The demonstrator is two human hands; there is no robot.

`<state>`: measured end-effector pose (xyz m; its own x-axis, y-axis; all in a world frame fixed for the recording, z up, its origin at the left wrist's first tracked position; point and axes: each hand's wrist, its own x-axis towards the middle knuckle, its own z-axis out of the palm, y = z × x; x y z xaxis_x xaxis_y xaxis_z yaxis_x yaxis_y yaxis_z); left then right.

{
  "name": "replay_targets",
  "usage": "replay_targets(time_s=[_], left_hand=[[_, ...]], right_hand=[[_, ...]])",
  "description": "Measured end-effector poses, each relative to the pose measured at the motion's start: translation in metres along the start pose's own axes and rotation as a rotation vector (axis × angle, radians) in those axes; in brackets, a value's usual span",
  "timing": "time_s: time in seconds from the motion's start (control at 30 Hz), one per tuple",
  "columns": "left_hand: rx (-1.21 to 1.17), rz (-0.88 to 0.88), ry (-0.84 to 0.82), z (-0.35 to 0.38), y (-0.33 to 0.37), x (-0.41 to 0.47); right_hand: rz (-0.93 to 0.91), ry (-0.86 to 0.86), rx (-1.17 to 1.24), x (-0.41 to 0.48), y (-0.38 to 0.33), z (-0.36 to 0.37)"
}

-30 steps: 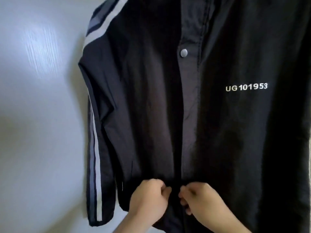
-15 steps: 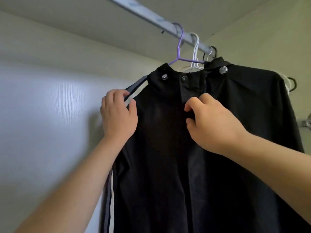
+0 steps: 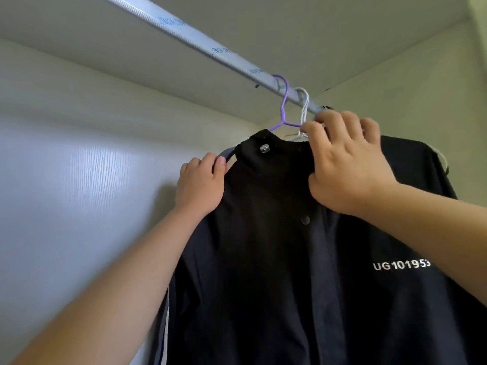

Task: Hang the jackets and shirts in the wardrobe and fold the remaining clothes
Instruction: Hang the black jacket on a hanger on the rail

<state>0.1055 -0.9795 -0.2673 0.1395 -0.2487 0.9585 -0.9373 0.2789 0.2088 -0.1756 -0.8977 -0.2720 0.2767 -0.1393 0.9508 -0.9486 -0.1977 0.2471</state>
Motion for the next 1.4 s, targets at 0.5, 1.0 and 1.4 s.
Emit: replay_targets(time_s=[0.5, 1.0, 1.4], left_hand=[[-0.134, 0.201, 0.183, -0.02, -0.005, -0.019], [-0.903, -0.34, -0.352, -0.06, 0.008, -0.018], [-1.202, -0.734, -0.376, -0.045, -0.005, -0.043]], right_hand=[[-0.058, -0.267, 0.203, 0.035, -0.005, 0.013], [0.028, -0.125, 0.493, 0.072, -0.044, 0.03], [-0.099, 0.034, 0.22, 0.06, -0.05, 0.021]])
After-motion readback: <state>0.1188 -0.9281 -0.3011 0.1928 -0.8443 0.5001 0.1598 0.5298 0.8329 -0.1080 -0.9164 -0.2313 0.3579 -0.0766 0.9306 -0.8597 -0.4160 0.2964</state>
